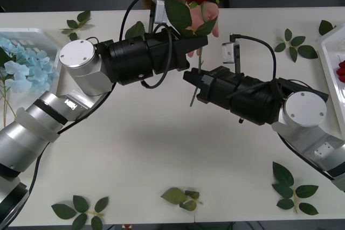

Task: Place the red flowers into the right box and the blue flowers into the left box. If a person shows an open palm, hand one flower to the person first, then continue sorting.

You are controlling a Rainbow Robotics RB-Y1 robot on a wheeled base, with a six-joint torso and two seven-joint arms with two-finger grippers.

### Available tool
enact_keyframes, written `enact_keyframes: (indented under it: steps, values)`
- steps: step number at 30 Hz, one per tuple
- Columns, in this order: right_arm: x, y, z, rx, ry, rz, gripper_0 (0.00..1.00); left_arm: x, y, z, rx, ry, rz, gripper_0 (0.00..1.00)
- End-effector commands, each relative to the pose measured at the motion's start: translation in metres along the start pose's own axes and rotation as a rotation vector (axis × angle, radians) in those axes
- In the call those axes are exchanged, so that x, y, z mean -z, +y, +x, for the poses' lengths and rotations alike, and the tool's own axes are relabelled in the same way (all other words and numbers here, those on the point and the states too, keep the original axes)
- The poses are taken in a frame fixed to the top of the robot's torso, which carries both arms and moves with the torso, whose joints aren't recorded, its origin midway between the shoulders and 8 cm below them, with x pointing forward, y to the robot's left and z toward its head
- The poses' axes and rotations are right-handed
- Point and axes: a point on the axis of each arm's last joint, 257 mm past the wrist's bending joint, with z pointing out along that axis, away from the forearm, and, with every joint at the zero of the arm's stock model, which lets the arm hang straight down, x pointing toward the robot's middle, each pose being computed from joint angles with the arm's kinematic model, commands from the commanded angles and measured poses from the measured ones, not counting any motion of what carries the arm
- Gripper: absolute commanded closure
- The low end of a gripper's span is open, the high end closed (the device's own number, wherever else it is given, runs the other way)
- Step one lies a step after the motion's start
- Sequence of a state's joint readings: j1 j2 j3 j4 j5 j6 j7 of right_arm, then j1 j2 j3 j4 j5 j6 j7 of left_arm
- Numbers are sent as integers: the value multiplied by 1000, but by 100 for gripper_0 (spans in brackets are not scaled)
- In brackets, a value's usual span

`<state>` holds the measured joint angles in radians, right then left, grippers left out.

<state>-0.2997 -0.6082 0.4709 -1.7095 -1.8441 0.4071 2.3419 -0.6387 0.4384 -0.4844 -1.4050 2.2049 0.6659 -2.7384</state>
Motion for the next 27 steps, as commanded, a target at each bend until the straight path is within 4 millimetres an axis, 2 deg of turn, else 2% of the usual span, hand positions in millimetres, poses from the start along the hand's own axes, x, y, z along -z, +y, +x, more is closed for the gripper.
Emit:
enact_keyframes:
  steps: [1, 6, 7, 8, 14, 16, 21, 26, 27]
  values:
    - [-11, 14, -23, -6, -47, -25, 100, -20, -20, -20, 7, -18, 51, 100]
    - [-10, 13, -25, -32, -53, -29, 100, -20, -21, -19, 6, -17, 53, 100]
    - [-9, 13, -25, -35, -52, -29, 100, -19, -20, -19, 8, -18, 50, 65]
    - [-8, 12, -26, -36, -53, -29, 100, -20, -21, -19, 10, -17, 51, 1]
    - [3, 5, -40, -51, -65, -32, 100, -19, -20, -19, 16, -22, 51, 0]
    - [10, -4, -48, -34, -74, -18, 100, -19, -21, -20, 17, -23, 52, 0]
    - [27, -27, -77, 40, -97, 30, 100, -18, -21, -21, 25, -28, 54, 0]
    - [32, -39, -107, 44, -111, 64, 100, -14, -16, -23, 18, -24, 46, 0]
    - [32, -43, -115, 51, -119, 84, 100, -7, -14, -22, 14, -17, 49, 0]
